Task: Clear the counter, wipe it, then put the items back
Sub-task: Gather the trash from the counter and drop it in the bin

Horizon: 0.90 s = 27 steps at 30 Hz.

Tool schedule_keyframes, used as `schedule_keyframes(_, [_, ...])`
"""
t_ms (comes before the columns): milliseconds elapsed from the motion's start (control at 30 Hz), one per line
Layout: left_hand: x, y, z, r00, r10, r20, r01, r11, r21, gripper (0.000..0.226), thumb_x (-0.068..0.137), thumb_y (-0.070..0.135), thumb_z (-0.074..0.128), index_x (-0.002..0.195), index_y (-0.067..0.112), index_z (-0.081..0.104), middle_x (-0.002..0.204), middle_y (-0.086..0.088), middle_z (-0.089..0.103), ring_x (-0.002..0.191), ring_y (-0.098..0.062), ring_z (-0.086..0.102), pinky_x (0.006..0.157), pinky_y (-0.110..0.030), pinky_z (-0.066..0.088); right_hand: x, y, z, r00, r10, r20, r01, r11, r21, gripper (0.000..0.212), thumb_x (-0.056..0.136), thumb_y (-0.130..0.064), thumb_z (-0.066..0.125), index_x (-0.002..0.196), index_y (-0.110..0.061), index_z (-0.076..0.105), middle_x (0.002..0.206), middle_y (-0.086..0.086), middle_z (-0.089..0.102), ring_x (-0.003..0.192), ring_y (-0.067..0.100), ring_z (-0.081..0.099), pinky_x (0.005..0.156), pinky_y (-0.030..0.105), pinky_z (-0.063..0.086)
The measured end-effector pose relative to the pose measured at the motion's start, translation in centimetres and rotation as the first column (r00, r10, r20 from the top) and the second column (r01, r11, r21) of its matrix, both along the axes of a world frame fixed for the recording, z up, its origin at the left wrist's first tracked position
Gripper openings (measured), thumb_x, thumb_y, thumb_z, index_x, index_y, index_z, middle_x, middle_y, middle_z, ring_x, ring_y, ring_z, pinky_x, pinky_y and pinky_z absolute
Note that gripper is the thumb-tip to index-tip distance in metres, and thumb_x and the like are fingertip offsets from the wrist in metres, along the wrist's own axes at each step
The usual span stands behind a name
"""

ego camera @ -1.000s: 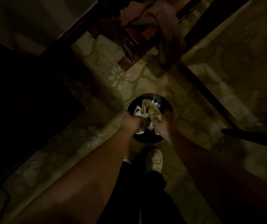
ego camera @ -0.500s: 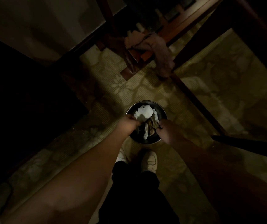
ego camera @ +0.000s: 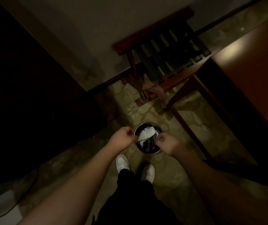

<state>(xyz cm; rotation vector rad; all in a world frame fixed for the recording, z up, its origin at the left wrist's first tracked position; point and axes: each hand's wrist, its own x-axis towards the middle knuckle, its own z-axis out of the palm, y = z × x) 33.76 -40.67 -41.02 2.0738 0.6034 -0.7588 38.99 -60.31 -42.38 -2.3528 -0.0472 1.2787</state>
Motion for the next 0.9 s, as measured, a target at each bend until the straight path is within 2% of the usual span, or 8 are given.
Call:
schedule_keyframes(133, [-2.7,1.9,7.1,0.995,-0.043,0.094,0.033,0.995,0.099,0.033,0.09,0.033,0.062,0.119,0.018,0.059,0.119,0.0,0.056,0.102,-0.014,0.056,0.086,-0.029,0.048,-0.2,1.6,7.8,0.985,0.115,0.129,-0.118,0.993,0.015,0.032,0.093,-0.031,0.052,0.122,-0.018,0.057,0.117,0.002,0.062,0.103,0.018,0.059,0.081,0.028,0.046])
schedule_keyframes(300, [-5.7,4.7,15.6,0.967,-0.019,0.253,-0.036,0.977,0.21,0.034,0.091,0.034,0.061,0.122,0.02,0.059,0.12,0.005,0.054,0.101,-0.007,0.053,0.082,-0.02,0.041,-0.1,4.0,16.3,0.907,0.253,0.337,-0.278,0.96,0.029,0.034,0.092,-0.036,0.053,0.124,-0.023,0.056,0.118,-0.003,0.059,0.094,0.011,0.057,0.073,0.025,0.046])
schedule_keyframes(433, [-8.2,6.5,21.7,0.929,0.042,0.367,-0.152,0.949,0.277,0.033,0.092,0.037,0.059,0.122,0.023,0.058,0.118,0.012,0.05,0.101,-0.004,0.051,0.082,-0.017,0.04,0.2,6.5,22.5,0.82,0.365,0.441,-0.422,0.906,0.036,0.039,0.094,-0.042,0.05,0.129,-0.025,0.052,0.126,-0.005,0.054,0.091,0.006,0.052,0.072,0.022,0.044])
schedule_keyframes(567, [-11.0,8.3,27.1,0.879,0.115,0.463,-0.295,0.894,0.339,0.033,0.093,0.038,0.058,0.123,0.025,0.058,0.12,0.012,0.051,0.102,-0.004,0.052,0.082,-0.018,0.042,-0.2,9.6,28.1,0.706,0.423,0.568,-0.531,0.847,0.029,0.041,0.095,-0.044,0.049,0.132,-0.027,0.05,0.133,-0.007,0.051,0.108,0.008,0.054,0.082,0.022,0.045])
schedule_keyframes(667, [-13.3,10.0,31.2,0.846,0.143,0.514,-0.362,0.862,0.354,0.031,0.093,0.036,0.057,0.122,0.025,0.057,0.12,0.012,0.051,0.104,-0.005,0.053,0.085,-0.022,0.047,-0.8,12.4,31.9,0.642,0.46,0.613,-0.606,0.794,0.039,0.041,0.095,-0.044,0.049,0.132,-0.026,0.05,0.132,-0.009,0.05,0.111,0.008,0.053,0.084,0.02,0.045])
schedule_keyframes(900, [-19.0,16.4,37.9,0.721,0.133,0.68,-0.496,0.785,0.372,0.017,0.09,0.038,0.06,0.106,0.032,0.061,0.104,0.019,0.055,0.097,0.003,0.054,0.076,-0.014,0.041,-2.3,19.3,39.4,0.484,0.479,0.732,-0.741,0.669,0.052,0.036,0.094,-0.045,0.05,0.125,-0.027,0.056,0.121,-0.012,0.055,0.105,0.004,0.053,0.086,0.021,0.044])
